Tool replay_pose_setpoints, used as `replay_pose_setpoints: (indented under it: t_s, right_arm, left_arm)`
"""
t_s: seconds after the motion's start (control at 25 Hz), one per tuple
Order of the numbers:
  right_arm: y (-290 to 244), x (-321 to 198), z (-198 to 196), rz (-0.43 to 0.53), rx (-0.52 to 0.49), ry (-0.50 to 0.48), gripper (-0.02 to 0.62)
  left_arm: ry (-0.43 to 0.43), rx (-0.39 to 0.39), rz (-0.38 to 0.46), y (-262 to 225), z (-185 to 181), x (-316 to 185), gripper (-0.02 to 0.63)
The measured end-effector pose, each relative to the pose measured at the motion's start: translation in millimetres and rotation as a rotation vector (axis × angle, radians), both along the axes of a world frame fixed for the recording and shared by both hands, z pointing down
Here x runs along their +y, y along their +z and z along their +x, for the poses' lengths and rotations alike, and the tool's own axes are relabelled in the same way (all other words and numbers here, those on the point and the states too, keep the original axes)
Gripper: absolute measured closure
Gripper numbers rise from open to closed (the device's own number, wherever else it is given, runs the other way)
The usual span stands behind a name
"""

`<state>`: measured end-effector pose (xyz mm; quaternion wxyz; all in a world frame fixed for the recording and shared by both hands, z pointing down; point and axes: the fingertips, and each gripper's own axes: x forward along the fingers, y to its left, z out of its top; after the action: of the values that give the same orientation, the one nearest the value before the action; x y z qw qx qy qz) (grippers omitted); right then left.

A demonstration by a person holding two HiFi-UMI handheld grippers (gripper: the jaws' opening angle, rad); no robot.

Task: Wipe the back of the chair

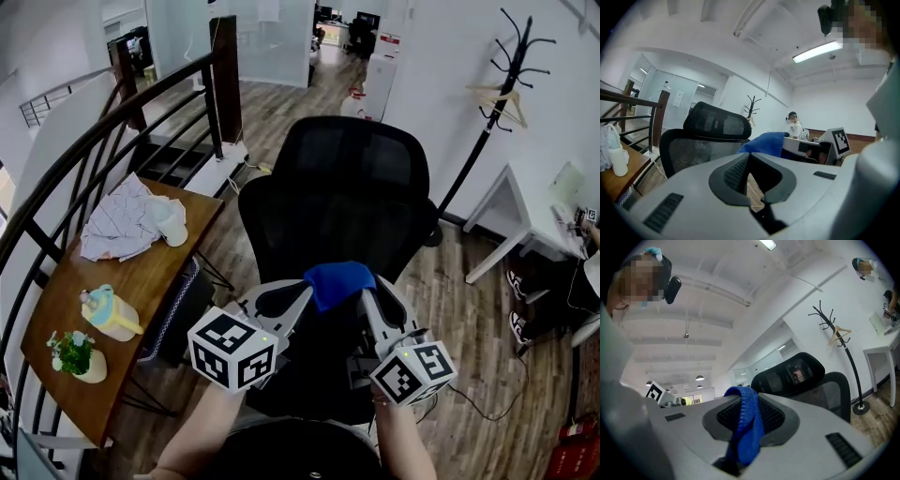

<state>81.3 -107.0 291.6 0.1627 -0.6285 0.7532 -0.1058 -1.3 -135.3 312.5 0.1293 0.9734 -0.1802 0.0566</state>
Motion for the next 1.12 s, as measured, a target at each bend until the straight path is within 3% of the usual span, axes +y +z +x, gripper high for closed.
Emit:
replay_pose_setpoints:
  t_s: [1.12]
  right_arm:
    - [22, -6, 3, -0.065, 0.044, 0.0, 0.511]
  left_arm:
    - [-0.002, -0.038, -0.027, 17, -1, -5, 0.584]
